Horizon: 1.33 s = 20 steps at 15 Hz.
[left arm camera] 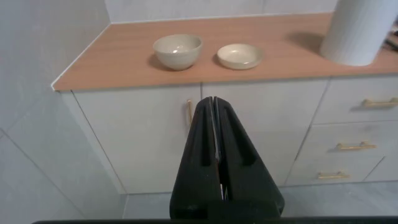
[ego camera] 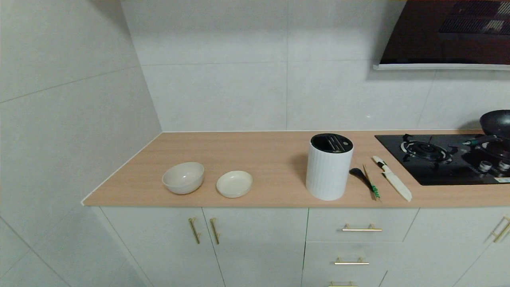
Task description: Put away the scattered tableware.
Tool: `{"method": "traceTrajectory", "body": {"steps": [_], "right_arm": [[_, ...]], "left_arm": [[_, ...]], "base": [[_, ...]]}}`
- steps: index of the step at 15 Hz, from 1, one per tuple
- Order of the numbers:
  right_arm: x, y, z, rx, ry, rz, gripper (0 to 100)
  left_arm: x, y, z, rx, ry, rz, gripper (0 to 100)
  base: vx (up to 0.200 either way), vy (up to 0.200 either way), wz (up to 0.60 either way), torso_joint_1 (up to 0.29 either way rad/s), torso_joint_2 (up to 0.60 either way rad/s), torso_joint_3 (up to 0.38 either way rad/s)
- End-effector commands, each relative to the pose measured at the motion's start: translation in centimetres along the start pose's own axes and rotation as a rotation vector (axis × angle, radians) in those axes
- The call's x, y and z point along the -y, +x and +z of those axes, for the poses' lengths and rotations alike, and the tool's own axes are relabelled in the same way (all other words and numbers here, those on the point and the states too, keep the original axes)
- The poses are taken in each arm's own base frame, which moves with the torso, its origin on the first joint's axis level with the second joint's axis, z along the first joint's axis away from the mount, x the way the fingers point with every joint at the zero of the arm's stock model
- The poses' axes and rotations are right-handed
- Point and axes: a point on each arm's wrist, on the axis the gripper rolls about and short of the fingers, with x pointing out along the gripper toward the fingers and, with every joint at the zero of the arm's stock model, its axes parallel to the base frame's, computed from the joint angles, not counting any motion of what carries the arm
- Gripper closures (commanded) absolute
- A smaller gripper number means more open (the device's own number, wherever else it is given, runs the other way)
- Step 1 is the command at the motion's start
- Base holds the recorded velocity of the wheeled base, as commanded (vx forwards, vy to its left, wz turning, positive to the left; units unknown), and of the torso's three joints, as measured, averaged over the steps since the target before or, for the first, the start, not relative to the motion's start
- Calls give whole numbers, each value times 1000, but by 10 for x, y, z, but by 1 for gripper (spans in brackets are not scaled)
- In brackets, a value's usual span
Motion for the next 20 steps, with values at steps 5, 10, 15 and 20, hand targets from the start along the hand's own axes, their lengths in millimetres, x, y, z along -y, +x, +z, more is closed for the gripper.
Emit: {"method": "traceTrajectory", "body": {"steps": [5, 10, 15, 20], "right_arm": [[0, 0, 0, 0, 1, 0, 0], [0, 0, 0, 0, 0, 0, 0], [0, 0, 0, 0, 0, 0, 0], [0, 0, 0, 0, 1, 0, 0]], "left_arm": [[0, 0, 0, -2, 0, -1, 100], [0, 0, 0, -1, 0, -1, 100], [0, 0, 0, -1, 0, -1, 100], [0, 0, 0, -1, 0, -1, 100]], "base": [[0, 200, 0, 7, 6, 2], [0, 200, 0, 2, 2, 2], [0, 200, 0, 0, 5, 0], [0, 200, 0, 6, 5, 1]]}}
